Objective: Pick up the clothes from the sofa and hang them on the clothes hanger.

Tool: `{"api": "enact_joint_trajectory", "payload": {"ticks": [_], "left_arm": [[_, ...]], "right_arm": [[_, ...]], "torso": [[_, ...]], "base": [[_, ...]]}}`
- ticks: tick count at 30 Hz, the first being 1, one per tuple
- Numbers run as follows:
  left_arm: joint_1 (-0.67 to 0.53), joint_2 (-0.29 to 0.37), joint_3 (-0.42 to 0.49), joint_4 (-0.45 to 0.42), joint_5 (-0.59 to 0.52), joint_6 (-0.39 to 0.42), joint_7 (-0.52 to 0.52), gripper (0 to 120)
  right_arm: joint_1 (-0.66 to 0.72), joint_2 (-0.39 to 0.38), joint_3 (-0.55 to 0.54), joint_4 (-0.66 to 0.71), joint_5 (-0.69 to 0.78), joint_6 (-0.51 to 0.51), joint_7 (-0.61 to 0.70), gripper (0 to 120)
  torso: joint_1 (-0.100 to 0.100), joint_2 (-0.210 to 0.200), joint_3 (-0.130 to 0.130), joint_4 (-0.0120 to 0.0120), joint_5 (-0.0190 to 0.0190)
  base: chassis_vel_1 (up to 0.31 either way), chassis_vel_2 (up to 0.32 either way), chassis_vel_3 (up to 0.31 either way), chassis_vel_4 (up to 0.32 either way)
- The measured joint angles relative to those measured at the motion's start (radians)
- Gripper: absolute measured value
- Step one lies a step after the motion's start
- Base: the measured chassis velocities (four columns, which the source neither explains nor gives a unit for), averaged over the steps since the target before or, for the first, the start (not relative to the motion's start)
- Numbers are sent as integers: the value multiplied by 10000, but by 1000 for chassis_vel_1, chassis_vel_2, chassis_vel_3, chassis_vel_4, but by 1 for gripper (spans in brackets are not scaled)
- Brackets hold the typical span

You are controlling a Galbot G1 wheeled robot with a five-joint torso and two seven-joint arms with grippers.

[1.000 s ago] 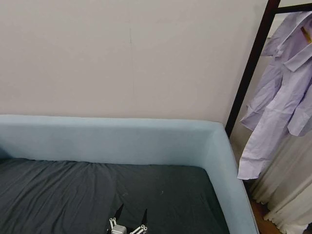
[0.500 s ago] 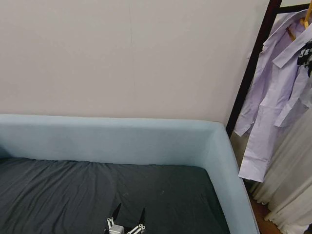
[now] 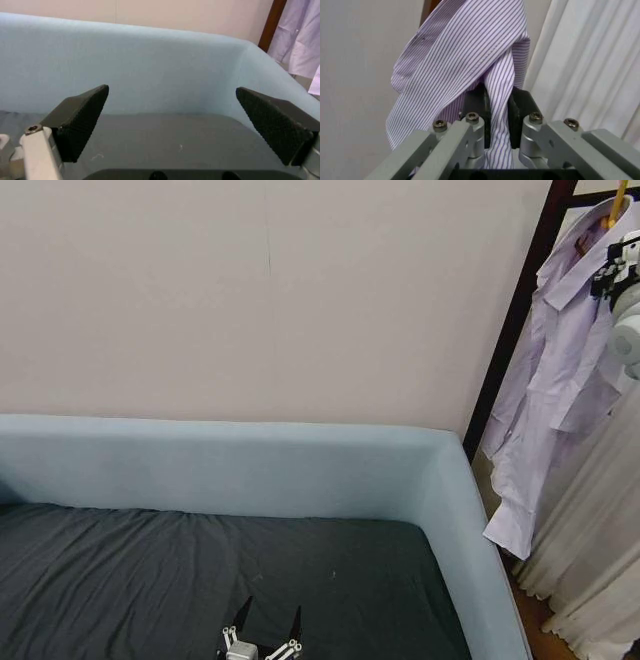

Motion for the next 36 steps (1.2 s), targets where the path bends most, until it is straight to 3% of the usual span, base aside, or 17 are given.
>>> {"api": "enact_joint_trajectory", "payload": {"ticks": [22, 36], "left_arm": [[12, -178, -37, -155, 5, -69, -2, 100], [92, -201, -125, -248, -15, -209, 0, 100]], "right_arm": [[1013, 1412, -652, -1390, 1153, -496, 1667, 8], [1868, 2441, -1207, -2493, 1288, -616, 1952, 8]], "torso": [[-1, 1, 0, -1, 0], [-2, 2, 0, 1, -1]], "base": [[0, 0, 0, 0], [0, 0, 0, 0]]}}
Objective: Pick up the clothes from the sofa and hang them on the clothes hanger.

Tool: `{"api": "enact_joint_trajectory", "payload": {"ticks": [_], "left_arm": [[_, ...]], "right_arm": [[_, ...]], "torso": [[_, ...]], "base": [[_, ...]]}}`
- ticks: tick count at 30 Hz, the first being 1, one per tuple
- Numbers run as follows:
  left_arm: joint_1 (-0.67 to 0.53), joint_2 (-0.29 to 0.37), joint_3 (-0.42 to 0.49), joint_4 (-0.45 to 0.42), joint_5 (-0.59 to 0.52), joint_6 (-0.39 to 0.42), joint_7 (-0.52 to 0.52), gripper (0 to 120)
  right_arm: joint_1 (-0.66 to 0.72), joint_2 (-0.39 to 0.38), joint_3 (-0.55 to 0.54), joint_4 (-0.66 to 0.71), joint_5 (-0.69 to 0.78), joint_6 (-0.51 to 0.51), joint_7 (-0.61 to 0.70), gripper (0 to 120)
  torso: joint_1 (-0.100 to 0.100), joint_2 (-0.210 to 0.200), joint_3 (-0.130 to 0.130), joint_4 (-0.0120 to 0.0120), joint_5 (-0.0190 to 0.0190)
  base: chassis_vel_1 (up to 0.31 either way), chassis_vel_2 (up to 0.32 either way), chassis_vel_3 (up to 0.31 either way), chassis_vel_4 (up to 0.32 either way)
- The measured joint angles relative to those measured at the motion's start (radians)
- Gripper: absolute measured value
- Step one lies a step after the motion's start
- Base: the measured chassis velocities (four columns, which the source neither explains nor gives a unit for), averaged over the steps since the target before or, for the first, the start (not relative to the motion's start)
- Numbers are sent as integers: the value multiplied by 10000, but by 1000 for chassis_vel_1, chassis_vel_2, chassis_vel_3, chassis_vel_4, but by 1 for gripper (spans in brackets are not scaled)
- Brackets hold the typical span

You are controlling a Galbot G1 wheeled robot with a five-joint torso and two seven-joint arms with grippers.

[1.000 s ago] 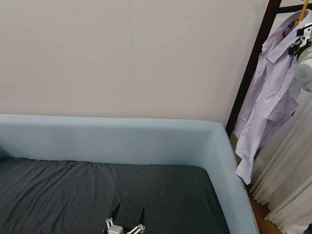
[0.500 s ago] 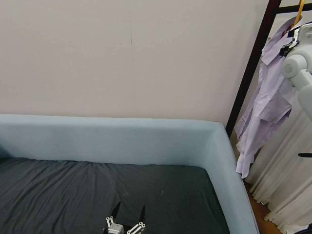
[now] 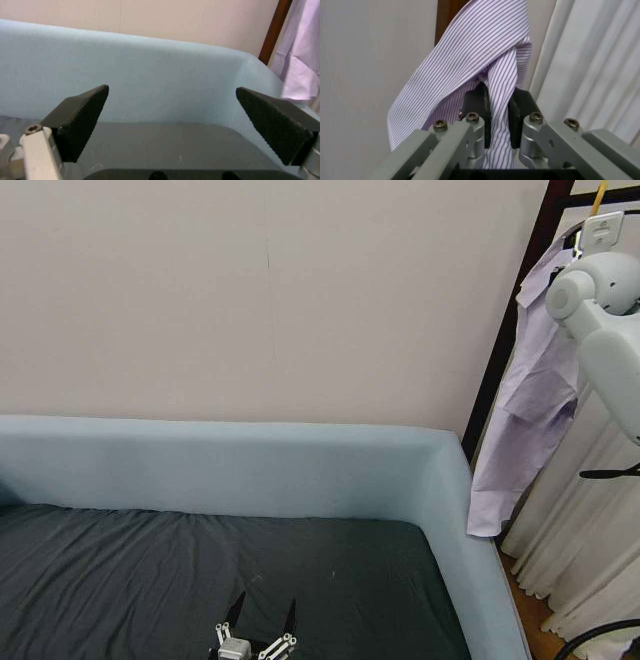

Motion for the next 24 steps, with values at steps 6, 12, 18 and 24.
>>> {"api": "enact_joint_trajectory", "payload": {"ticks": [6, 12, 18, 24], "left_arm": [[19, -5, -20, 0, -2, -42, 1, 100], [11, -78, 75, 49, 0, -44, 1, 100], [36, -104, 95, 53, 25, -45, 0, 100], [73, -97, 39, 10, 49, -51, -7, 100]], "right_arm": [[-72, -93, -11, 105, 24, -11, -27, 8], [-324, -487, 3, 643, 177, 22, -286, 23], [-514, -1189, -104, 1609, 252, 159, -638, 46], [-1018, -2239, 177, 3251, 624, 947, -1328, 69]], "torso": [[0, 0, 0, -1, 1], [1, -1, 1, 4, 1], [1, -1, 0, -1, 3], [1, 0, 0, 1, 2]], "base": [[0, 0, 0, 0], [0, 0, 0, 0], [0, 0, 0, 0], [0, 0, 0, 0]]}}
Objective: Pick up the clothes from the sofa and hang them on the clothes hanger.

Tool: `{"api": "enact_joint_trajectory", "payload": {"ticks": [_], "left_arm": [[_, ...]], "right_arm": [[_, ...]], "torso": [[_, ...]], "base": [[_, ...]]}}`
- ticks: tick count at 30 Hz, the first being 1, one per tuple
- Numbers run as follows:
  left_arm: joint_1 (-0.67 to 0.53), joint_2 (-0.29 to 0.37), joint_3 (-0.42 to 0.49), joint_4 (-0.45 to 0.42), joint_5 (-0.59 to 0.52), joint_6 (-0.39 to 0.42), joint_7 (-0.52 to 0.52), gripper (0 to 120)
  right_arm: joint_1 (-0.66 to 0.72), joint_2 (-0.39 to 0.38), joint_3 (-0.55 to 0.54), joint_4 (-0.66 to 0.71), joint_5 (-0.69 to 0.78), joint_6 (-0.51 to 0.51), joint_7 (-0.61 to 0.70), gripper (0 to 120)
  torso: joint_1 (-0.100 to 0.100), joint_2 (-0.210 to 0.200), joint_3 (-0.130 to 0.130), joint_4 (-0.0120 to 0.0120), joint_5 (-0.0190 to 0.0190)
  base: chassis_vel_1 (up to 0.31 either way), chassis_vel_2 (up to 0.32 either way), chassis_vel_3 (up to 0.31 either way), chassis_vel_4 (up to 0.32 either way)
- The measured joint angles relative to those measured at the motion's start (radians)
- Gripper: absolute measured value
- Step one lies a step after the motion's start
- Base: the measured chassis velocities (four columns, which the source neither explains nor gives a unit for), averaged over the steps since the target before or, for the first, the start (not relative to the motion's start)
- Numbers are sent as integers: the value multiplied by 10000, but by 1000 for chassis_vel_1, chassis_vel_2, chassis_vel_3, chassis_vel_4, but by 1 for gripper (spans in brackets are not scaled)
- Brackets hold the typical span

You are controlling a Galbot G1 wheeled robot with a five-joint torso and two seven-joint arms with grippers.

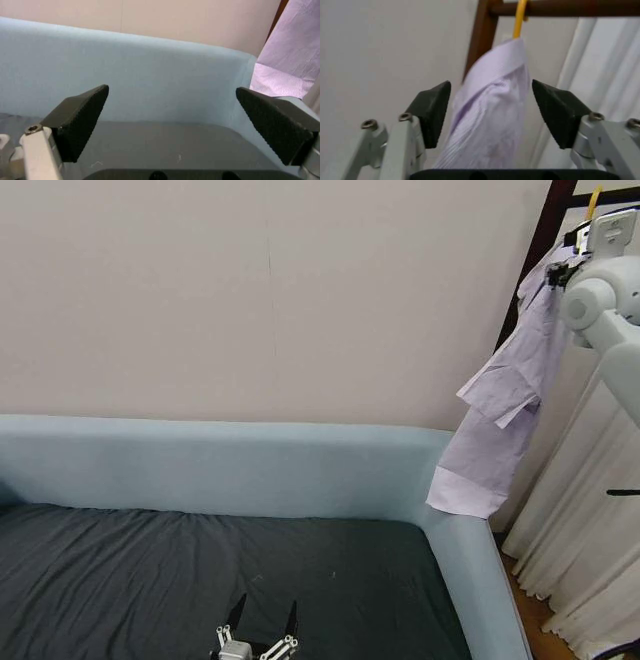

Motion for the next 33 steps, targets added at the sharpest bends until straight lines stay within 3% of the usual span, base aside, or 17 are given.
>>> {"api": "enact_joint_trajectory", "payload": {"ticks": [3, 9, 12, 13, 15, 17, 18, 20, 22, 24, 25, 27, 33], "left_arm": [[8, -9, -2, -8, 23, 0, 0, 100], [45, -64, 29, -18, 164, -71, 34, 100], [85, -118, -1, -2, 212, -147, 69, 100], [85, -118, -1, -2, 212, -147, 69, 100], [145, -238, -123, -4, 292, -152, 85, 100], [422, -562, -519, -138, 443, -253, 118, 100], [422, -562, -519, -138, 443, -253, 118, 100], [576, -756, -728, -245, 515, -338, 135, 100], [598, -784, -756, -272, 553, -366, 149, 100], [607, -776, -748, -272, 558, -368, 151, 100], [627, -749, -716, -261, 600, -391, 163, 100], [649, -725, -606, -174, 778, -486, 173, 100], [670, -736, -549, -112, 1114, -664, 101, 100]], "right_arm": [[-537, -618, 404, 832, 316, 785, -618, 78], [-3909, -2499, 2863, 3001, 1427, 2614, -1868, 98], [-5935, -3360, 4088, 4206, 1461, 3369, -2226, 100], [-5935, -3360, 4088, 4206, 1461, 3369, -2226, 100], [-7701, -3552, 5237, 4975, 1299, 3589, -2314, 100], [-9063, -3172, 5851, 5424, 885, 3666, -2319, 100], [-9063, -3172, 5851, 5424, 885, 3666, -2319, 100], [-10383, -2637, 6806, 5746, 434, 3744, -2376, 100], [-12559, -1898, 8217, 6053, -225, 3904, -2538, 100], [-12923, -1758, 8414, 6082, -337, 3938, -2591, 100], [-14140, -1263, 9132, 6174, -743, 4096, -2787, 100], [-15734, -499, 10105, 6391, -1350, 4342, -3081, 100], [-17714, 793, 11299, 6837, -2478, 4574, -3607, 100]], "torso": [[-1, 0, -1, 0, -2], [-1, 0, -1, -7, 6], [-1, -1, -2, -9, 2], [-1, -1, -2, -9, 2], [-2, 0, -3, -4, -4], [-2, 0, -2, -1, -2], [-2, 0, -2, -1, -2], [0, -2, 2, 19, 5], [-1, -1, -2, 3, -6], [-1, -1, 0, -1, -1], [2, -3, 2, -5, 11], [0, -1, -1, -7, -4], [-1, -1, -1, -4, -3]], "base": [[0, 0, 0, 0], [0, 0, 0, 0], [0, 0, 0, 0], [0, 0, 0, 0], [0, 0, 0, 0], [0, 0, 0, 0], [0, 0, 0, 0], [0, 0, 0, 0], [0, 0, 0, 0], [0, 0, 0, 0], [0, 0, 0, 0], [0, 0, 0, 0], [0, 0, 0, 0]]}}
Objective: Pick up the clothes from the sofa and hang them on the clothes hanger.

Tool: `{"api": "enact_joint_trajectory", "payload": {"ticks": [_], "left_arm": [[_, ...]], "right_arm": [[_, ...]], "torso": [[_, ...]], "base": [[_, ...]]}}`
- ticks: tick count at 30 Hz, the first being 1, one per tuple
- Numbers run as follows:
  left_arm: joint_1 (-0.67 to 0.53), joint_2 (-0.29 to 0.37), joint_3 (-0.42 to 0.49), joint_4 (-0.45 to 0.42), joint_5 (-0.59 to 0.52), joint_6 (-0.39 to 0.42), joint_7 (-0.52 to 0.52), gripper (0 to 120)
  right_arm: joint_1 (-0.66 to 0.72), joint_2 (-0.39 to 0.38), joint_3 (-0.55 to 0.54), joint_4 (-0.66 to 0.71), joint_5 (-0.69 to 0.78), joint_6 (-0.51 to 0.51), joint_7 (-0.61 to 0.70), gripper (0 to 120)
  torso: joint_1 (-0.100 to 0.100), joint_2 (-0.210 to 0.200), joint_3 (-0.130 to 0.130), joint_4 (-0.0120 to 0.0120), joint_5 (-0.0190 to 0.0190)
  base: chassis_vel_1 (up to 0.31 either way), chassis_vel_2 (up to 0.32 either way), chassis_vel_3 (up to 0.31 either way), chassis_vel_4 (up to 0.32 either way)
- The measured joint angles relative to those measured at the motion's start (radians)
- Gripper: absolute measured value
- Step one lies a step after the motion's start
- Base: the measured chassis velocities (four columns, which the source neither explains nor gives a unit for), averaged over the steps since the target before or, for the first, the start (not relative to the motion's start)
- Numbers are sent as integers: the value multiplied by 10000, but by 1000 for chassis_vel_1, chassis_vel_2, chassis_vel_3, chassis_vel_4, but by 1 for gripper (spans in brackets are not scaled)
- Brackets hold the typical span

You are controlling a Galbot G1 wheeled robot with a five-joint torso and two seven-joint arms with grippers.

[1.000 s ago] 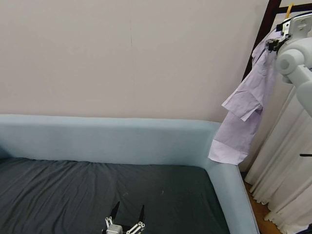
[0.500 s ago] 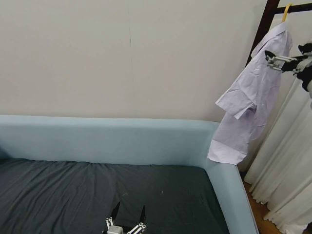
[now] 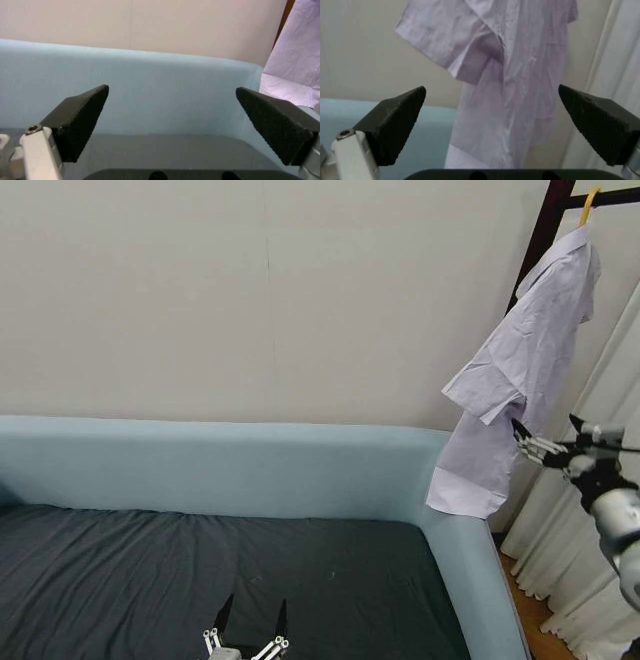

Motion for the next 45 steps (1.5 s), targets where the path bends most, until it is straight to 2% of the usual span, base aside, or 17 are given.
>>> {"api": "enact_joint_trajectory", "payload": {"ticks": [2, 4, 5, 9, 12, 15, 16, 19, 21, 25, 31, 34, 45], "left_arm": [[0, 8, -40, 1, 33, -72, -71, 100], [16, 28, -172, -18, 14, -146, -122, 100], [16, 28, -172, -18, 14, -146, -122, 100], [238, 21, -595, -246, -182, -204, -228, 100], [319, 21, -797, -345, -237, -227, -261, 100], [495, 64, -1355, -581, -607, -248, -297, 100], [495, 64, -1355, -581, -607, -248, -297, 100], [657, 155, -1731, -714, -936, -245, -306, 100], [673, 160, -1750, -723, -950, -244, -308, 100], [1202, 312, -2044, -881, -1102, -186, -422, 100], [1584, 417, -2291, -1035, -1321, -119, -454, 100], [1725, 414, -2511, -1009, -1504, -264, -458, 100], [1847, 292, -2238, -857, -1151, -663, -357, 100]], "right_arm": [[-779, 920, 404, 365, -466, 16, -238, 100], [-1599, 2029, 559, 753, -1111, 139, -543, 100], [-1599, 2029, 559, 753, -1111, 139, -543, 100], [-2576, 3220, 476, 1184, -1996, 587, -912, 100], [-2849, 3538, 415, 1267, -2310, 761, -983, 100], [-3269, 4376, 28, 1460, -3242, 1026, -1119, 100], [-3269, 4376, 28, 1460, -3242, 1026, -1119, 100], [-3485, 5025, -459, 1317, -4229, 1495, -1393, 100], [-3510, 5068, -488, 1280, -4317, 1563, -1423, 100], [-3915, 5584, -625, 497, -5464, 2984, -2000, 100], [-4182, 5903, -905, 414, -5737, 3701, -2774, 100], [-4360, 6044, -1375, 217, -5742, 4398, -3400, 100], [-4357, 6323, -1976, -19, -6077, 4712, -3664, 100]], "torso": [[1, -1, 1, 6, 1], [0, 0, 0, -2, 2], [0, 0, 0, -2, 2], [-1, 0, -1, 3, 0], [0, 0, 0, 4, -1], [0, 0, 0, 3, -1], [0, 0, 0, 3, -1], [0, 0, 1, 3, -1], [0, 0, 1, 3, -1], [0, 0, 1, 3, 1], [0, 1, 1, 2, 1], [0, 0, 1, 2, 2], [0, 1, 1, 3, 2]], "base": [[0, 0, 0, 0], [0, 0, 0, 0], [0, 0, 0, 0], [0, 0, 0, 0], [0, 0, 0, 0], [0, 0, 0, 0], [0, 0, 0, 0], [0, 0, 0, 0], [0, 0, 0, 0], [0, 0, 0, 0], [0, 0, 0, 0], [0, 0, 0, 0], [0, 0, 0, 0]]}}
